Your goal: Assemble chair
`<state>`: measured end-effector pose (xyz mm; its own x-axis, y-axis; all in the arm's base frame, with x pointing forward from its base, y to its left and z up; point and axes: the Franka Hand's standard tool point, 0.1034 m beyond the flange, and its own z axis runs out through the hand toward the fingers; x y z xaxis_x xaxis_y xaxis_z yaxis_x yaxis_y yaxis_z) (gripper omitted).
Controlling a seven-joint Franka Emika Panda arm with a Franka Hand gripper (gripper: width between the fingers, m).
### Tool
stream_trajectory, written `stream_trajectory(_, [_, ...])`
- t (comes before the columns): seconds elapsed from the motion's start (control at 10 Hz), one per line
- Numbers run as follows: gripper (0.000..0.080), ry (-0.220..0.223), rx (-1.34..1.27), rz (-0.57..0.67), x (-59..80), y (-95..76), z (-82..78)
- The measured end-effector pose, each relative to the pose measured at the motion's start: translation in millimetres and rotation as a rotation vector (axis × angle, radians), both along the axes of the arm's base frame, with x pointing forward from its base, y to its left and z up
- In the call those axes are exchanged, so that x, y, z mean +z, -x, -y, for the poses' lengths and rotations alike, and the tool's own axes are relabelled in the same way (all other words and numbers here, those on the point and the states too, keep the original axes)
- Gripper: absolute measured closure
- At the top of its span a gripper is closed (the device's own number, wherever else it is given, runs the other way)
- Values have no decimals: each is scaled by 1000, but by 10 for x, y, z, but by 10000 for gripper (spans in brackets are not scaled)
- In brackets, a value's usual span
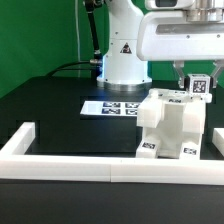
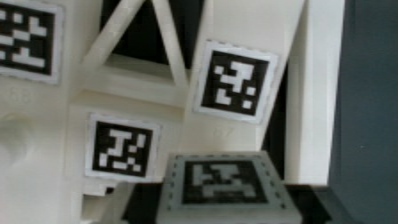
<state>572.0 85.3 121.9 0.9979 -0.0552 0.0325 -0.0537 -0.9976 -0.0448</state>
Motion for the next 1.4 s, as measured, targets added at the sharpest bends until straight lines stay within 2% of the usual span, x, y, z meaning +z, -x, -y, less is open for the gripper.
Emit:
stream_trajectory(0.6, [521,2,2,-5,-45,23,-8])
stream_trajectory(1.4, [523,10,-2,2,-124,-31,40])
